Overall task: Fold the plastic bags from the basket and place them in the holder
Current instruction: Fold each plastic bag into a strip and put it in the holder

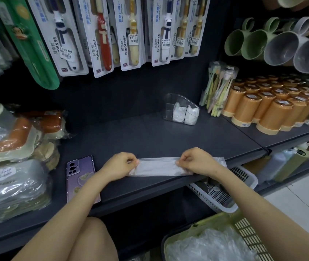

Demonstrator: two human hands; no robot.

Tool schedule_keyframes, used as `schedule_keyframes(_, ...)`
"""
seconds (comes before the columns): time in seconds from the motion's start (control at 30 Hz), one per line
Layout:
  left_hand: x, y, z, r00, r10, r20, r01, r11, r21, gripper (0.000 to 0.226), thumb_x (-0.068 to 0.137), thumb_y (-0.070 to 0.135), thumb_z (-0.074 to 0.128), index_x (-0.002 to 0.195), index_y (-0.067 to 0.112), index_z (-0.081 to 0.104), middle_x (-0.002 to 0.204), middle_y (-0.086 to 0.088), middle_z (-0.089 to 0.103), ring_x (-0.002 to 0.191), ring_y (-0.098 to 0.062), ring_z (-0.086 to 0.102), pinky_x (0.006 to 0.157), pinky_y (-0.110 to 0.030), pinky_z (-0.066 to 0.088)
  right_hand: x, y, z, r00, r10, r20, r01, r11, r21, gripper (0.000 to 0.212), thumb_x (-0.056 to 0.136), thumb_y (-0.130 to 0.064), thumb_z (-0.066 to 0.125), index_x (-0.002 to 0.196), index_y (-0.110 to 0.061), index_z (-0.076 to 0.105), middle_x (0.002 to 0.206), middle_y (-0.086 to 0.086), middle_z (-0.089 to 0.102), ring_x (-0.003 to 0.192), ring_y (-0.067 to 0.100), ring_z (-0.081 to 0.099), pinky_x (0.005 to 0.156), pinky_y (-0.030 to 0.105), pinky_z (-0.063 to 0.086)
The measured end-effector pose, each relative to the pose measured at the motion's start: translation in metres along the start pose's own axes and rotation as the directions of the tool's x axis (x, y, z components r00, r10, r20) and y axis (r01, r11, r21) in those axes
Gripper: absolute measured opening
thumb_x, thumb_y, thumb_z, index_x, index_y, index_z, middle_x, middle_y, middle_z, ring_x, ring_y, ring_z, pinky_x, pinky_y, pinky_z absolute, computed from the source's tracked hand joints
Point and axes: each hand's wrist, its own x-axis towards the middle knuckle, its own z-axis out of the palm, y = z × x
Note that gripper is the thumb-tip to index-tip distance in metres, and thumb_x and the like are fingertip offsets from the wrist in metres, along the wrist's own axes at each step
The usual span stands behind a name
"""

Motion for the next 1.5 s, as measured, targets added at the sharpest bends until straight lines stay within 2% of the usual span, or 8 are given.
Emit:
schedule_keyframes(0.4,0.008,0.000,-0.013,0.982,-0.175,0.064,0.183,0.974,-0.131,0.049,0.096,0.047,0.051,0.059,0.018,0.035,0.055,0.004,0.033,0.055,-0.012,0.033,0.054,-0.027,0.025,0.018,-0.003,-0.003,0.998,-0.060,0.023,0.062,0.988,-0.139,0.018,0.092,-0.036,0.061,0.079,-0.023,0.064,0.080,-0.010,0.062,0.081,0.009,0.056,0.071,0.023,0.037)
schedule_keyframes(0.67,0.006,-0.001,-0.007,0.894,-0.261,-0.365,0.290,0.957,0.028,0.040,0.099,0.045,0.042,0.082,0.012,0.055,0.078,-0.006,0.060,0.085,-0.032,0.059,0.066,-0.034,0.038,0.027,-0.004,0.003,0.998,-0.058,0.018,0.060,0.976,-0.211,0.025,0.092,-0.028,0.057,0.081,-0.008,0.066,0.066,-0.015,0.050,0.076,0.014,0.053,0.068,0.024,0.034)
schedule_keyframes(0.73,0.002,0.001,0.001,0.819,-0.062,-0.571,0.255,0.930,0.265,0.032,0.099,0.033,0.045,0.096,0.005,0.060,0.085,-0.018,0.064,0.081,-0.039,0.061,0.065,-0.039,0.044,0.028,-0.005,0.003,0.999,-0.040,0.028,0.046,0.973,-0.225,0.026,0.092,-0.030,0.056,0.079,-0.009,0.064,0.068,-0.011,0.052,0.076,0.016,0.053,0.068,0.025,0.036)
schedule_keyframes(0.87,-0.006,0.012,0.028,0.868,0.278,-0.411,-0.040,0.865,0.501,0.045,0.091,0.030,0.036,0.104,0.004,0.070,0.099,-0.020,0.066,0.085,-0.040,0.063,0.076,-0.045,0.053,0.032,-0.007,0.003,0.998,-0.001,0.056,0.013,0.974,-0.227,0.031,0.092,-0.033,0.056,0.074,-0.007,0.061,0.077,0.003,0.062,0.079,0.023,0.058,0.068,0.029,0.042)
schedule_keyframes(1.0,-0.008,0.022,0.045,0.991,0.043,-0.125,0.019,0.890,0.456,0.052,0.105,0.037,0.016,0.153,0.018,0.020,0.161,-0.011,0.013,0.148,-0.033,0.009,0.120,-0.043,0.003,0.033,-0.007,0.001,0.998,0.006,0.061,0.008,0.975,-0.224,0.033,0.091,-0.033,0.056,0.080,-0.003,0.065,0.084,0.007,0.066,0.084,0.024,0.061,0.071,0.031,0.044)
schedule_keyframes(1.3,-0.007,0.019,0.051,0.995,-0.067,-0.072,0.093,0.876,0.472,0.059,0.101,0.053,0.014,0.154,0.032,0.000,0.162,-0.006,-0.008,0.148,-0.026,-0.013,0.119,-0.043,-0.012,0.023,-0.004,-0.015,0.990,-0.010,0.144,-0.019,0.981,0.193,0.015,0.092,-0.030,0.062,0.094,-0.017,0.070,0.089,-0.004,0.068,0.087,0.014,0.062,0.082,0.030,0.048)
schedule_keyframes(1.43,-0.006,0.018,0.052,0.995,-0.071,-0.073,0.098,0.875,0.475,0.067,0.095,0.066,0.011,0.153,0.035,-0.001,0.162,-0.005,-0.010,0.148,-0.025,-0.015,0.118,-0.042,-0.014,0.016,-0.004,0.011,0.861,-0.309,-0.404,0.138,0.906,-0.399,0.038,0.090,-0.041,0.043,0.112,-0.026,0.070,0.092,-0.002,0.070,0.088,0.026,0.063,0.075,0.036,0.051)
schedule_keyframes(1.5,-0.007,0.018,0.053,0.994,-0.072,-0.077,0.100,0.877,0.471,0.080,0.083,0.076,-0.001,0.153,0.036,-0.001,0.162,-0.004,-0.010,0.148,-0.024,-0.016,0.117,-0.041,-0.014,0.011,-0.013,0.038,0.844,-0.445,-0.299,0.219,0.795,-0.566,0.048,0.084,-0.040,0.035,0.112,-0.026,0.071,0.104,0.004,0.072,0.094,0.031,0.067,0.079,0.044,0.053)
